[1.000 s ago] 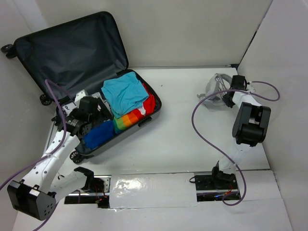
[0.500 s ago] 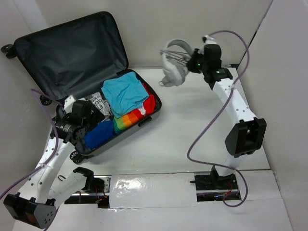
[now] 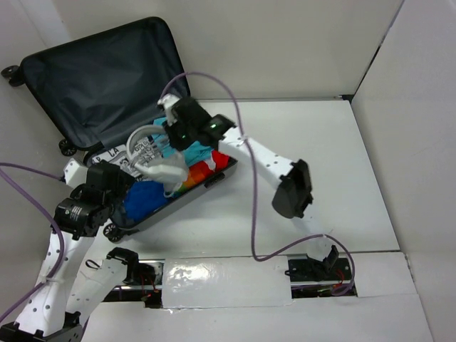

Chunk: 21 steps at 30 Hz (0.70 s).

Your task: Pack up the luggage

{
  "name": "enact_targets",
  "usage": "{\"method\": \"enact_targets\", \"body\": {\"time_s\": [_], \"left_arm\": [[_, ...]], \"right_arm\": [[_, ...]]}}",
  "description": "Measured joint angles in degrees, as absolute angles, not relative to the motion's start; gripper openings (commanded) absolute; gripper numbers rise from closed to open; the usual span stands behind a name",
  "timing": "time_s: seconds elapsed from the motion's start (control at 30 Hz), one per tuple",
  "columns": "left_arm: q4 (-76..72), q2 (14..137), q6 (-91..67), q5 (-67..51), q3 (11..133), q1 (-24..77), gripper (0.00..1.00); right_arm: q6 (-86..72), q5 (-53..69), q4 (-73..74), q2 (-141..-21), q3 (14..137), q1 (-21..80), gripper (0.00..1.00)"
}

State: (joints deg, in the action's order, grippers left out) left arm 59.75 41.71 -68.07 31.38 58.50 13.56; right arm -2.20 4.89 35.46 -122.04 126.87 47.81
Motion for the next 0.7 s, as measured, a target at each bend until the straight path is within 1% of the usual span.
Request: {"method": "enact_targets", "body": {"time_s": [0.1, 0.17, 0.23, 0.27, 0.3, 0.33, 0.37, 0.4, 0.43, 0.5, 0.57, 0.7], "left_arm": [[62.9, 41.6, -70.8, 32.8, 59.6, 13.5, 1.00], [64.2, 41.6, -71.5, 33.3, 60.3, 13.5, 1.00], [64.9, 41.6, -72.3, 33.6, 60.8, 13.5, 1.00], [65.2, 41.6, -72.4, 33.7, 61.0, 13.5, 1.00], [65.6, 41.8, -72.4, 33.8, 61.3, 13.5, 1.00], [65.6, 41.8, -72.4, 33.9, 61.5, 13.5, 1.00], [65.7, 41.8, -72.4, 34.0, 61.6, 13.5, 1.00], [65.9, 41.9, -72.4, 34.0, 61.9, 13.5, 1.00], [66.0, 42.0, -72.4, 34.1, 62.0, 13.5, 1.00], [66.0, 42.2, -72.3, 34.2, 62.3, 13.5, 1.00], [66.1, 42.3, -72.3, 34.2, 62.3, 13.5, 1.00], [65.9, 42.3, -72.2, 34.3, 62.3, 13.5, 1.00]], "right_arm": [[-1.8, 3.1, 39.6, -131.0, 133.3, 51.9, 0.00], [-1.9, 1.2, 40.7, -135.0, 135.6, 53.5, 0.05], [-2.3, -1.5, 41.4, -137.1, 136.7, 54.6, 0.17], [-2.5, -2.9, 41.8, -137.4, 137.4, 54.8, 0.22], [-2.7, -3.9, 42.0, -137.7, 138.1, 54.9, 0.45], [-2.7, -4.8, 42.1, -137.7, 138.8, 55.0, 0.55], [-2.8, -5.6, 42.2, -137.7, 139.5, 55.1, 0.64], [-2.8, -6.3, 42.1, -137.7, 139.9, 55.1, 0.85], [-3.1, -7.0, 41.9, -137.7, 140.2, 55.2, 0.89], [-3.0, -8.3, 41.4, -137.7, 140.2, 55.4, 0.90], [-3.3, -9.0, 41.0, -137.7, 140.2, 55.5, 1.00], [-3.4, -9.2, 39.8, -137.0, 139.7, 55.3, 1.00]]}}
